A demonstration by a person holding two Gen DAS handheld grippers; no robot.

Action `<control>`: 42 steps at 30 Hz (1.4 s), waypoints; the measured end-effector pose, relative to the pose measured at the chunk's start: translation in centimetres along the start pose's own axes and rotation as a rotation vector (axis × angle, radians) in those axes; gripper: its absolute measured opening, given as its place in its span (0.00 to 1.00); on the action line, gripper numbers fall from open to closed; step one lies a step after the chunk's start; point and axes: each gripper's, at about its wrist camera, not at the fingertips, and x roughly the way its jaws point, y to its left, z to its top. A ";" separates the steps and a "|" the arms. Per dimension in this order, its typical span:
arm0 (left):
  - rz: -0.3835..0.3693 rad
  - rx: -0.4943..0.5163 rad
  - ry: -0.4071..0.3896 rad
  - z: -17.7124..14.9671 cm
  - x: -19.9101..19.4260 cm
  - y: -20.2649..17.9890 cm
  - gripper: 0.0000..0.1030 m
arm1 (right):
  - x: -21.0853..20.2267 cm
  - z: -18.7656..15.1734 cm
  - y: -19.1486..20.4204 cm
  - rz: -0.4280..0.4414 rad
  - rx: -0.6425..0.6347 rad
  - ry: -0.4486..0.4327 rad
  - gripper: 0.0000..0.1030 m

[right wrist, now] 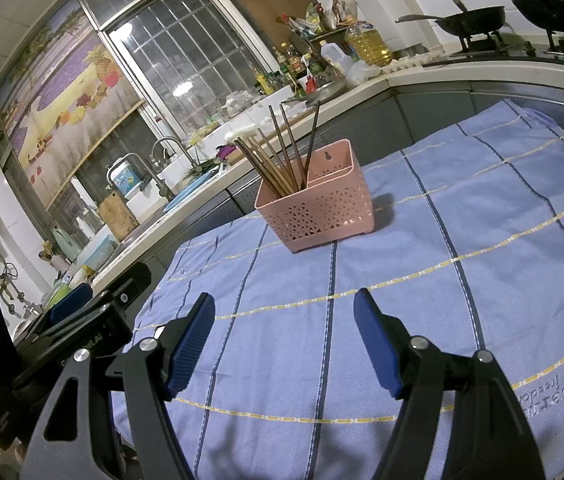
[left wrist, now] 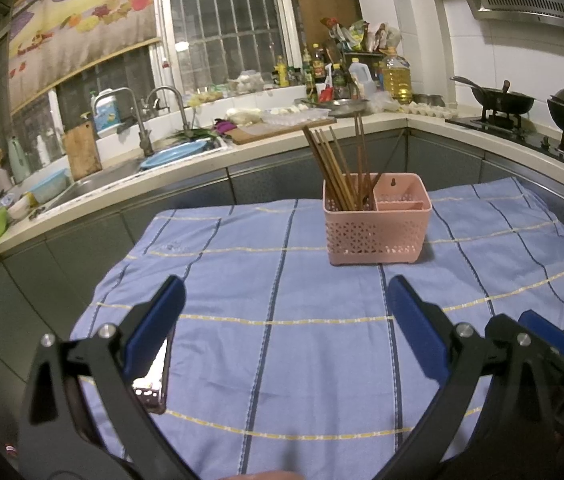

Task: Organize utensils

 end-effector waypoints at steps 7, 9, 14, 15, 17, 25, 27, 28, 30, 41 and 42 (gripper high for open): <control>0.000 0.001 0.000 0.0 0.0 0.0 0.94 | 0.0 0.0 0.1 0.000 0.002 0.000 0.70; 0.000 0.001 0.000 0.0 0.0 0.0 0.94 | 0.0 0.0 0.1 -0.001 0.001 0.000 0.70; 0.000 0.001 0.000 0.0 0.0 -0.1 0.94 | 0.0 0.1 0.0 0.000 0.001 0.001 0.70; 0.000 0.001 0.000 -0.1 0.1 -0.1 0.94 | 0.0 0.0 0.1 0.000 0.001 0.001 0.70; 0.000 0.001 0.001 0.1 0.0 -0.1 0.94 | 0.0 0.1 0.1 -0.001 0.002 0.001 0.70; 0.000 0.002 0.001 0.1 0.0 -0.1 0.94 | 0.0 0.1 0.2 -0.001 0.002 0.001 0.69; 0.000 0.001 0.001 0.0 0.1 -0.2 0.94 | 0.0 0.1 0.1 -0.001 0.002 0.002 0.70; 0.000 0.001 0.002 0.1 0.0 -0.2 0.94 | 0.0 0.1 0.1 -0.001 0.002 0.001 0.70; 0.001 0.002 0.001 0.1 0.0 -0.2 0.94 | 0.0 0.1 0.2 -0.001 0.002 0.003 0.70; 0.000 0.003 0.001 0.1 0.1 -0.2 0.94 | -0.1 0.2 0.2 -0.002 0.002 0.002 0.70; 0.000 0.002 0.001 0.1 0.1 -0.3 0.94 | -0.1 0.1 0.3 -0.002 0.001 0.003 0.70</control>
